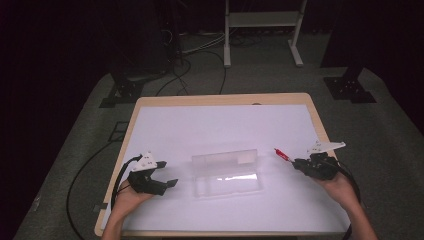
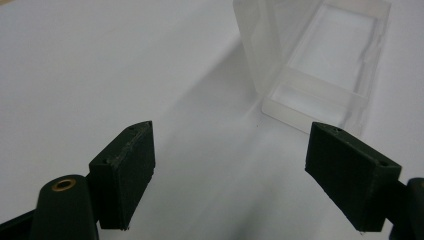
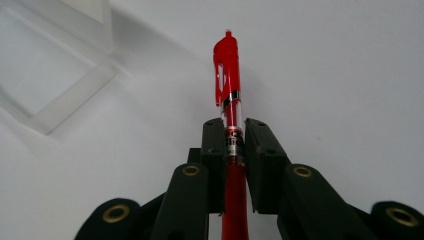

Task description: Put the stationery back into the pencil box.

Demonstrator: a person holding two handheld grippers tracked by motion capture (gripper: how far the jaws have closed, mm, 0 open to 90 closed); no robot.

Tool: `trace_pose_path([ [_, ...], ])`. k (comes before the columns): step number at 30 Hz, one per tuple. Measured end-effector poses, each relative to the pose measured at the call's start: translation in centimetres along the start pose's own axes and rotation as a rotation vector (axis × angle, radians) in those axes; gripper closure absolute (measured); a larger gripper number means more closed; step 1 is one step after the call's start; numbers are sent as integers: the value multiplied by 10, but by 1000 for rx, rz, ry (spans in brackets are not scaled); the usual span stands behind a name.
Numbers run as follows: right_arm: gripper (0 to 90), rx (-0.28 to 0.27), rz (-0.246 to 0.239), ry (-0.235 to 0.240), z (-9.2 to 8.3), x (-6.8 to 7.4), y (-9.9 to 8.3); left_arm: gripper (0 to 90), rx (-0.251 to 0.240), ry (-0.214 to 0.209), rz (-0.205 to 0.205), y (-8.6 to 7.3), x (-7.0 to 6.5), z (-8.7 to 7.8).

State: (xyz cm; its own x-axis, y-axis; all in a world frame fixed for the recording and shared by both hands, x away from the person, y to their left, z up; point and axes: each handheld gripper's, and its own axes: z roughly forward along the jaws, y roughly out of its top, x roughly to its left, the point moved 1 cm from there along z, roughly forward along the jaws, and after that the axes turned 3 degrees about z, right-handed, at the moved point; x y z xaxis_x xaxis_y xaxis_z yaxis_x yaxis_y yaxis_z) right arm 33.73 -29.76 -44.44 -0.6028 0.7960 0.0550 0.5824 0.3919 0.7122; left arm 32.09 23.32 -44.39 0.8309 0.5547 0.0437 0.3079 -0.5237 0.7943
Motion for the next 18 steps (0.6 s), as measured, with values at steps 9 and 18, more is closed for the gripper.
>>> trace_pose_path([
  [9,788,-45,-39,44,-15,16,16,189,-3,13,-7,-2,1,-1],
  [18,788,-74,-71,104,-26,30,29,183,5,12,-3,-3,1,1],
])
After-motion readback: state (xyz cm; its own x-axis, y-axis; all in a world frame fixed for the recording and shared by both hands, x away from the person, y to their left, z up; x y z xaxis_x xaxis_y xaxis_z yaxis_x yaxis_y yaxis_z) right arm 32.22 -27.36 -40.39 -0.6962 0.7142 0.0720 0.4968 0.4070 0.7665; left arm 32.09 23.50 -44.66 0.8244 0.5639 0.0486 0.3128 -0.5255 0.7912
